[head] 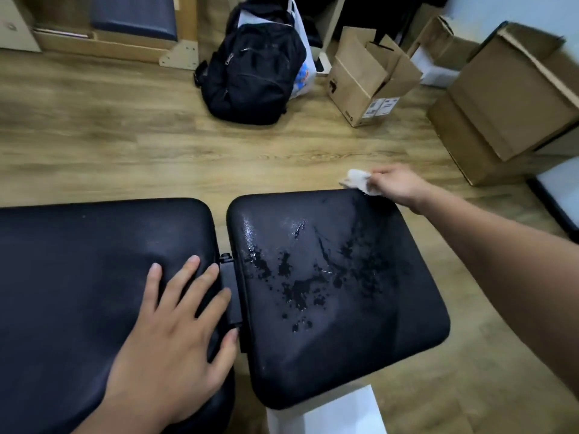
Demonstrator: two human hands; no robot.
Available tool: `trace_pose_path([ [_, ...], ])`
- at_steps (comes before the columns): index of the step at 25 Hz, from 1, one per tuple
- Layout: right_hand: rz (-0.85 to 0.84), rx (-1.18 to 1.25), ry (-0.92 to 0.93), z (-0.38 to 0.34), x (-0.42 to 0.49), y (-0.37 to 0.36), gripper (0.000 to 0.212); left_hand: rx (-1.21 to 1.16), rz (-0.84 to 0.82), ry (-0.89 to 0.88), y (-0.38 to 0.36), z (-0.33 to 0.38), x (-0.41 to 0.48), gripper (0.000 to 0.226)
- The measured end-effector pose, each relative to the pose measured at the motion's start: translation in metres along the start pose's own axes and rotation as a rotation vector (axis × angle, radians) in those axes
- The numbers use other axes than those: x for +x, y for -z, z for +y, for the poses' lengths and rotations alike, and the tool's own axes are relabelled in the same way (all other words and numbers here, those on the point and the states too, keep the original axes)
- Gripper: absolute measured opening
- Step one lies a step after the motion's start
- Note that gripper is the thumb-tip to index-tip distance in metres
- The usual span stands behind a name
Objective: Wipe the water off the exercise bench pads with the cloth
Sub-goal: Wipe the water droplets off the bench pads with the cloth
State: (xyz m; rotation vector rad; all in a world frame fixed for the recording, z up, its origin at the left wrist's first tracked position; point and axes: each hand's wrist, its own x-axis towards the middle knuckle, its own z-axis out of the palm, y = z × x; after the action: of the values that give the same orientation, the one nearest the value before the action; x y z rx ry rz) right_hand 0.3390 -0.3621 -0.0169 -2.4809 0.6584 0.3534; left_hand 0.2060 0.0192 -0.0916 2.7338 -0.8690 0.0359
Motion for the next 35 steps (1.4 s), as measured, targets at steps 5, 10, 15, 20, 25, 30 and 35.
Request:
trace_pose_path([
  [5,-0.225,-0.285,0.399,-0.121,-0.022,-0.092,0.024,-0.007,0.018,-0.002,-0.001,-0.002,-0.001,0.054],
  [10,-0.225,-0.316,0.597,-0.133,-0.037,-0.116,0.020,-0.005,0.032,-0.005,-0.002,-0.002,-0.002,0.052],
  [15,-0.008,-0.560,0.136,-0.023,-0.002,-0.016,0.026,0.034,0.006,0.012,-0.002,-0.002,-0.001,0.054],
  [20,-0.091,-0.457,0.272,-0.080,-0.008,-0.077,0.028,0.046,-0.031,0.025,0.000,-0.001,-0.003,0.052],
  [25,-0.175,-0.385,0.611,-0.157,-0.046,-0.144,0.036,0.065,-0.034,0.030,0.000,0.000,-0.001,0.050],
  [30,-0.044,-0.548,0.851,-0.119,-0.082,-0.155,0.024,0.068,-0.045,0.042,0.001,0.002,-0.003,0.048],
  [35,0.027,-0.462,0.886,-0.084,-0.127,-0.152,0.016,0.071,-0.063,0.034,0.004,0.002,-0.002,0.048],
])
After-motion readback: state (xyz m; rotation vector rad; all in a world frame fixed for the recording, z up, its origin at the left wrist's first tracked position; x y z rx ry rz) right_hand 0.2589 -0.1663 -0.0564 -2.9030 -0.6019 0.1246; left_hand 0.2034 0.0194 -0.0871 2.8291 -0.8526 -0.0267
